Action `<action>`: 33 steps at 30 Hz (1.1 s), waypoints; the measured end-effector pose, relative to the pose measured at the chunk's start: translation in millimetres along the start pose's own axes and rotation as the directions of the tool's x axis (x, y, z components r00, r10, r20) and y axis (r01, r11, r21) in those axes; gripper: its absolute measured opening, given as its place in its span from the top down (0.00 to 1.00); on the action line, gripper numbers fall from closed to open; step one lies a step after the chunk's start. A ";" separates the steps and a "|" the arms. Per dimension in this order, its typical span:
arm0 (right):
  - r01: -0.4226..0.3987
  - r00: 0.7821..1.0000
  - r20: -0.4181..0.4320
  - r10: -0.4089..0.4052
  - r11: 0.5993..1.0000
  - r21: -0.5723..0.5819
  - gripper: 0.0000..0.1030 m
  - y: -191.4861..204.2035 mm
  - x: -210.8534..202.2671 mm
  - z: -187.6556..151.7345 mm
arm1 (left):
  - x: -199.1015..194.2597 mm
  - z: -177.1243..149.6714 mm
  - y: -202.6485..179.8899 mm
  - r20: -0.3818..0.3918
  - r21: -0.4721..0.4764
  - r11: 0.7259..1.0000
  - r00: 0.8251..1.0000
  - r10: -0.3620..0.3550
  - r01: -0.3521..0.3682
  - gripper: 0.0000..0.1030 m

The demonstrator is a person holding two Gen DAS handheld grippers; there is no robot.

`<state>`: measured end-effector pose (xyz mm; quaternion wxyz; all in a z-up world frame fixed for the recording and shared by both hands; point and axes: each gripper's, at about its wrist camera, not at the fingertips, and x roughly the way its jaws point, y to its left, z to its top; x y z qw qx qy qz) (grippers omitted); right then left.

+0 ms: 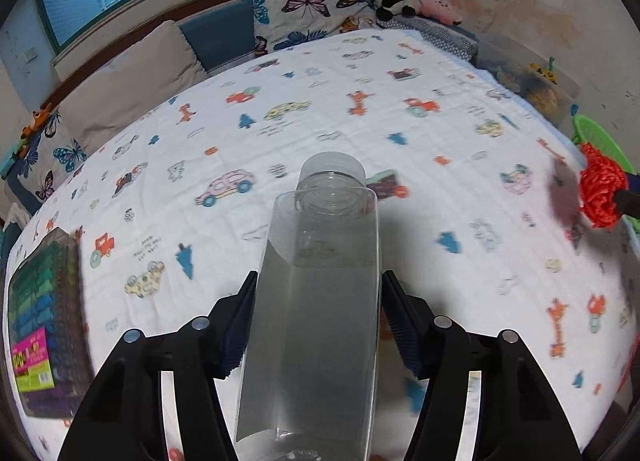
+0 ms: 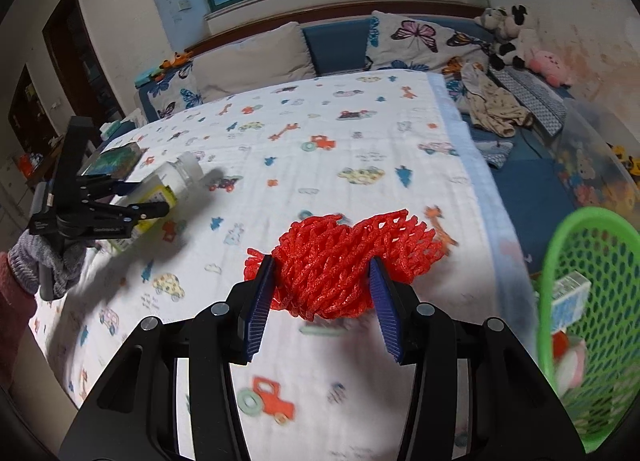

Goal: Collect trash
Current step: 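Grasp the red mesh net with the right tool while the left tool grasps the plastic bottle, then drop the mesh net into the basket with the right tool while the left tool drops the bottle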

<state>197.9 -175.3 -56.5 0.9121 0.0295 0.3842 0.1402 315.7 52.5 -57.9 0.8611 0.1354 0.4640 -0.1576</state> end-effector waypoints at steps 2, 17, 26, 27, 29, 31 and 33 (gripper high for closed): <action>0.014 1.000 0.005 -0.014 1.000 0.003 0.53 -7.5 -7.5 -4.8 | -7.6 -1.3 -9.8 0.009 -0.007 1.000 1.000 -0.012 0.012 0.43; 0.184 0.981 0.032 -0.189 0.974 0.135 0.52 -120.2 -72.4 -52.7 | -57.8 8.8 -121.1 0.101 0.012 0.990 0.985 -0.139 0.138 0.43; 0.310 0.948 -0.005 -0.318 0.919 0.244 0.50 -203.1 -99.1 -80.2 | -72.5 34.8 -190.9 0.132 0.094 0.976 0.970 -0.206 0.195 0.43; 0.316 0.946 -0.010 -0.324 0.915 0.251 0.49 -209.1 -100.4 -82.3 | -73.7 38.1 -197.7 0.134 0.101 0.975 0.968 -0.212 0.200 0.43; 0.333 0.940 -0.014 -0.341 0.906 0.262 0.45 -219.4 -102.3 -85.3 | -76.8 44.1 -211.7 0.139 0.116 0.971 0.964 -0.226 0.211 0.43; 0.349 0.934 -0.020 -0.357 0.897 0.271 0.40 -227.2 -104.5 -87.9 | -78.6 51.0 -225.8 0.141 0.130 0.966 0.960 -0.243 0.225 0.43; 0.352 0.932 -0.017 -0.362 0.892 0.284 0.35 -233.8 -106.9 -90.0 | -79.0 57.1 -238.3 0.144 0.143 0.962 0.957 -0.252 0.232 0.43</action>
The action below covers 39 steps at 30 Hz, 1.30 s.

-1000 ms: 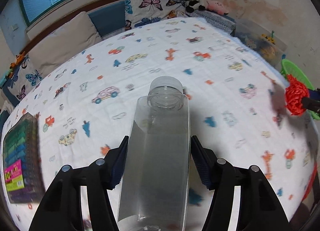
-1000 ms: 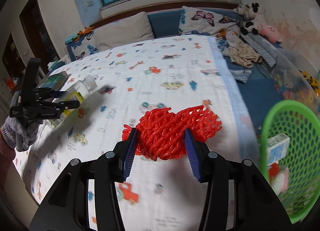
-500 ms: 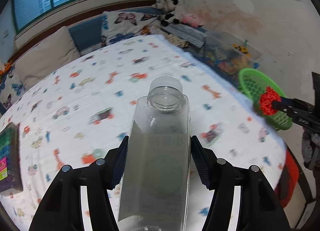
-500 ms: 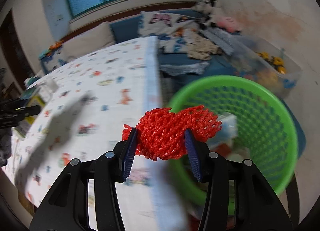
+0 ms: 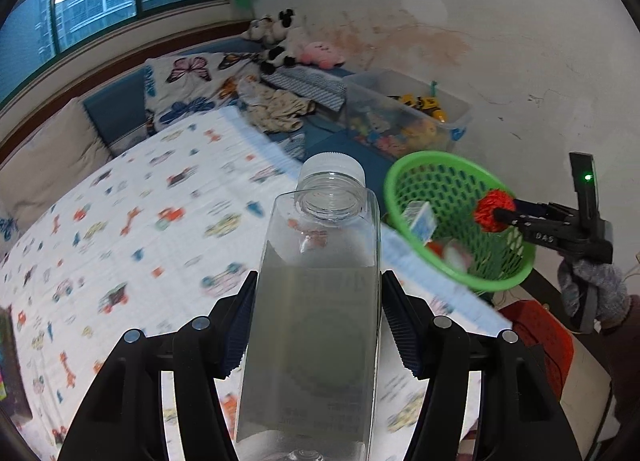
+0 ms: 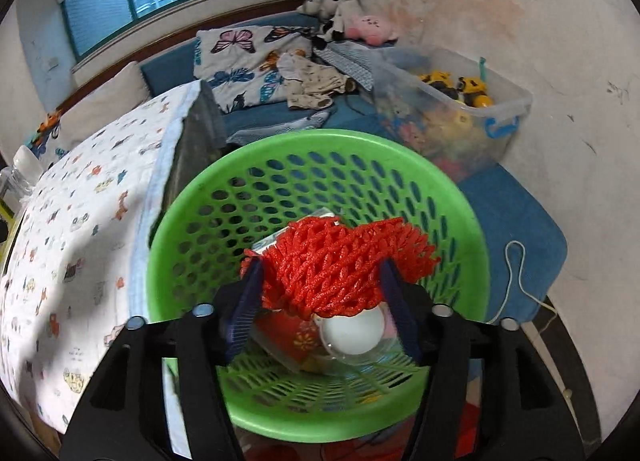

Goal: Collect trash
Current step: 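Drop the mesh net into the basket with the right tool while the left tool drops the bottle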

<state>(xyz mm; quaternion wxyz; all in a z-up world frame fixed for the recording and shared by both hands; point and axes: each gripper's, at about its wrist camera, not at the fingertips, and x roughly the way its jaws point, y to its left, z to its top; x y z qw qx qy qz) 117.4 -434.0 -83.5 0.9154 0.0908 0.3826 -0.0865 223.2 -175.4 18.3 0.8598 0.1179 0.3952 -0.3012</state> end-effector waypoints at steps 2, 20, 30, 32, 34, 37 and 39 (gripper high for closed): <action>0.005 1.000 0.006 -0.005 1.000 0.008 0.35 -5.6 -0.5 0.7 | 4.2 7.1 -11.7 0.000 0.011 1.000 1.000 -0.019 0.019 0.43; -0.036 0.997 0.076 0.031 0.997 0.063 0.29 -35.4 -43.4 -15.5 | 73.4 46.7 -124.5 -0.073 0.124 0.980 0.986 -0.149 0.158 0.43; -0.051 0.995 0.090 0.041 0.993 0.105 0.29 -51.1 -54.8 -28.9 | 121.4 59.8 -171.4 -0.144 0.162 0.970 0.977 -0.157 0.179 0.43; -0.052 0.995 0.092 0.041 0.992 0.117 0.29 -54.8 -57.0 -31.7 | 130.7 63.6 -179.5 -0.157 0.158 0.970 0.975 -0.158 0.183 0.43; -0.054 0.994 0.097 0.041 0.990 0.131 0.29 -58.6 -59.8 -34.2 | 139.6 67.7 -186.3 -0.171 0.145 0.970 0.971 -0.168 0.193 0.43; -0.055 0.994 0.105 0.039 0.988 0.147 0.29 -63.8 -63.7 -37.4 | 151.7 73.6 -192.8 -0.188 0.121 0.970 0.965 -0.184 0.209 0.43; -0.055 0.993 0.108 0.038 0.986 0.157 0.29 -66.9 -65.5 -39.6 | 155.0 74.0 -197.2 -0.192 0.111 0.970 0.962 -0.193 0.217 0.38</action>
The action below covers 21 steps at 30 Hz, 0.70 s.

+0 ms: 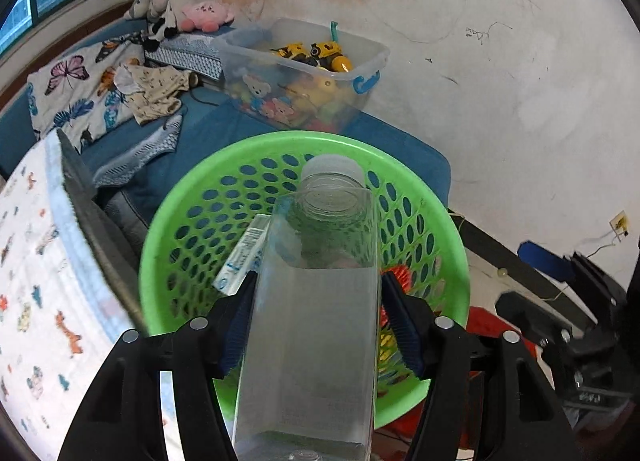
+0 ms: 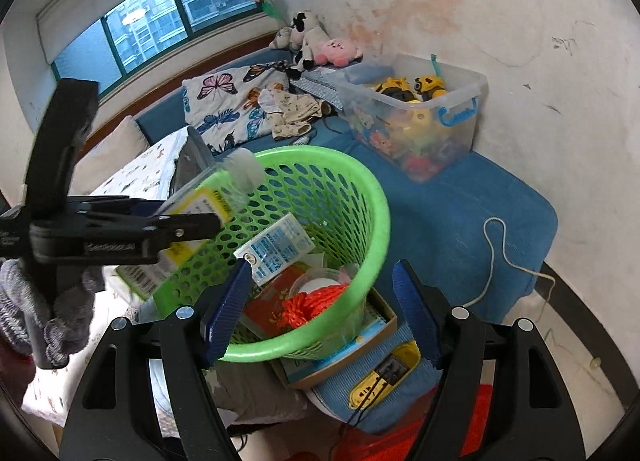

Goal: Collect trash
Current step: 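Drop the mesh net into the basket with the right tool while the left tool drops the bottle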

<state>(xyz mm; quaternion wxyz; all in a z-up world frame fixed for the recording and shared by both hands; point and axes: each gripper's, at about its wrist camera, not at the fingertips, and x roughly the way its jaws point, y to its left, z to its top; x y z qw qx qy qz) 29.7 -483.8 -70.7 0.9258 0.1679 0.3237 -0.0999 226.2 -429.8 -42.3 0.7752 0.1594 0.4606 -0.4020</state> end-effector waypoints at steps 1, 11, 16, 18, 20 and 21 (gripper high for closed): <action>0.002 1.000 0.001 -0.002 1.000 0.004 0.29 -1.3 -0.9 -1.0 | -0.5 0.7 -0.4 0.010 -0.005 1.000 1.000 -0.004 0.004 0.35; -0.009 1.000 0.013 0.009 1.000 0.011 0.29 3.6 -7.4 -8.8 | -39.7 -21.7 18.0 0.093 -0.072 0.997 0.996 -0.019 0.025 0.33; -0.023 0.999 0.023 0.024 0.999 -0.025 0.26 22.2 -12.9 -14.5 | -72.6 -46.4 34.6 0.130 -0.096 0.995 0.991 0.028 -0.015 0.31; -0.032 0.999 0.026 0.033 0.999 -0.043 0.26 33.0 -15.3 -17.5 | -85.9 -56.7 39.7 0.151 -0.104 0.994 0.987 0.052 -0.037 0.31; -0.034 0.999 0.030 0.036 0.997 -0.063 0.24 43.8 -18.0 -20.2 | -98.9 -67.0 45.7 0.170 -0.117 0.991 0.982 0.084 -0.064 0.26; -0.033 0.999 0.032 0.035 0.997 -0.075 0.23 50.5 -19.2 -21.4 | -105.4 -71.6 48.6 0.179 -0.122 0.990 0.980 0.093 -0.072 0.25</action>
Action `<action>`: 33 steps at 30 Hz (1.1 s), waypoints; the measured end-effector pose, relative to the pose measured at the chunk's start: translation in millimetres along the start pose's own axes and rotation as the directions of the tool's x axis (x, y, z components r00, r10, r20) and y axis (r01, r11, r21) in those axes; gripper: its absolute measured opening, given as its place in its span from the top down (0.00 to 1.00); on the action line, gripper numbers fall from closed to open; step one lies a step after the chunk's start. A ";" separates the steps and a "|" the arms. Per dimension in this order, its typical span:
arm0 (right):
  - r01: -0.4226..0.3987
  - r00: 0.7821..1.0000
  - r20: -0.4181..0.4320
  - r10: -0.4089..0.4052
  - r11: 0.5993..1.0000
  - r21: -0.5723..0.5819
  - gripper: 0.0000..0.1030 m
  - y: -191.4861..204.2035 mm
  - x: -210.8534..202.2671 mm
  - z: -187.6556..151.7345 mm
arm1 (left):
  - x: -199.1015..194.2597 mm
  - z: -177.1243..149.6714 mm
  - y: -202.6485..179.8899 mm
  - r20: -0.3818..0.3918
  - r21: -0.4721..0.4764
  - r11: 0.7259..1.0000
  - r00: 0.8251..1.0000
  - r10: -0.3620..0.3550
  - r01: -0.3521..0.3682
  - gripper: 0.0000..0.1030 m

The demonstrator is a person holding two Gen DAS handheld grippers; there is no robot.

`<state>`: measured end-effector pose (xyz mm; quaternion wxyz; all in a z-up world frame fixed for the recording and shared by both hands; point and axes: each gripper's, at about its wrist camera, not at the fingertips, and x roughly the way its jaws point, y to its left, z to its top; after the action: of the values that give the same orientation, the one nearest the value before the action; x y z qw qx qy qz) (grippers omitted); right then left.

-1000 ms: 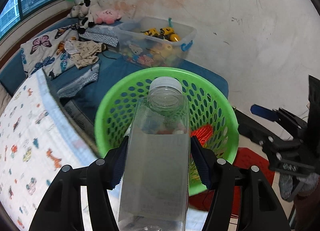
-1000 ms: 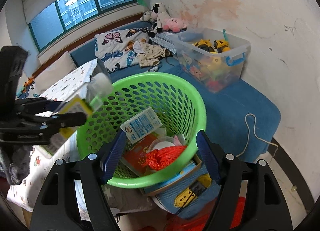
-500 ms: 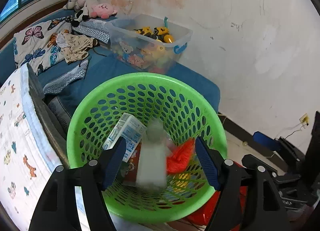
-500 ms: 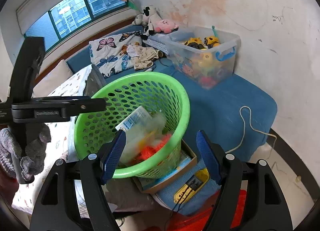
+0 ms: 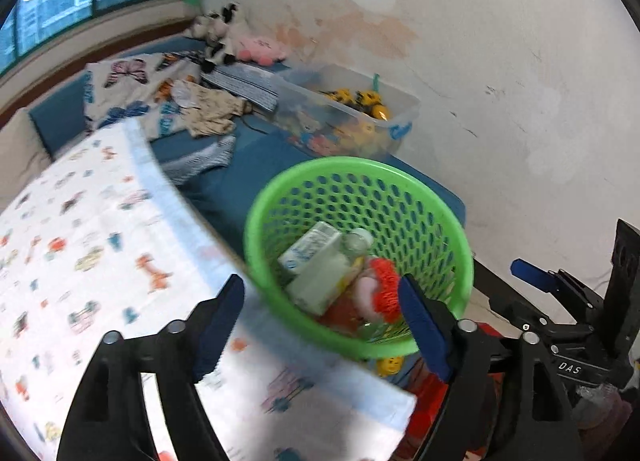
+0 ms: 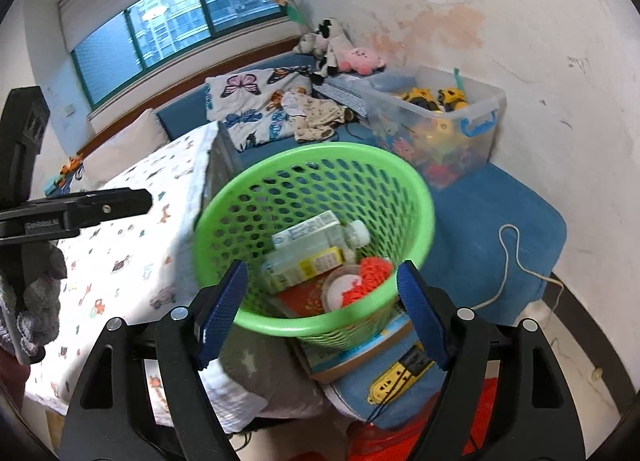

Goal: Collect trash

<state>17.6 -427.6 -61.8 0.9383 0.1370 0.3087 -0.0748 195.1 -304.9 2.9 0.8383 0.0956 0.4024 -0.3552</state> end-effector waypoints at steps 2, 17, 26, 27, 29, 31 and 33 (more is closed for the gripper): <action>-0.003 1.000 0.006 0.003 1.000 -0.023 0.21 12.5 -1.7 -0.7 | -15.9 -8.6 7.8 0.025 -0.009 1.000 0.999 0.021 -0.021 0.24; -0.049 0.999 0.003 0.050 0.988 -0.149 0.10 103.0 -11.2 -12.0 | -97.0 -77.5 49.8 0.129 -0.070 0.979 0.971 0.199 -0.192 0.09; -0.063 0.998 0.000 0.064 0.980 -0.187 0.06 134.8 -13.3 -23.7 | -125.7 -110.3 72.2 0.145 -0.160 0.958 0.954 0.262 -0.239 0.08; -0.066 0.998 -0.001 0.067 0.980 -0.186 0.06 136.5 -13.9 -24.1 | -127.1 -113.4 74.3 0.143 -0.171 0.956 0.954 0.262 -0.237 0.08; -0.067 0.998 0.003 0.069 0.981 -0.184 0.05 138.6 -16.1 -24.5 | -130.3 -120.9 79.7 0.138 -0.198 0.949 0.951 0.276 -0.247 0.08; -0.075 0.997 0.004 0.077 0.981 -0.181 0.05 140.9 -18.6 -24.2 | -133.4 -127.9 84.4 0.134 -0.217 0.941 0.947 0.292 -0.259 0.08; -0.077 0.997 0.010 0.080 0.980 -0.183 0.04 145.4 -24.1 -25.2 | -136.3 -133.3 86.4 0.134 -0.229 0.937 0.945 0.300 -0.265 0.08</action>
<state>17.0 -280.3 -36.1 0.9517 0.0616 0.3006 -0.0105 114.5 -111.8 5.6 0.9167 0.0346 0.3478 -0.1934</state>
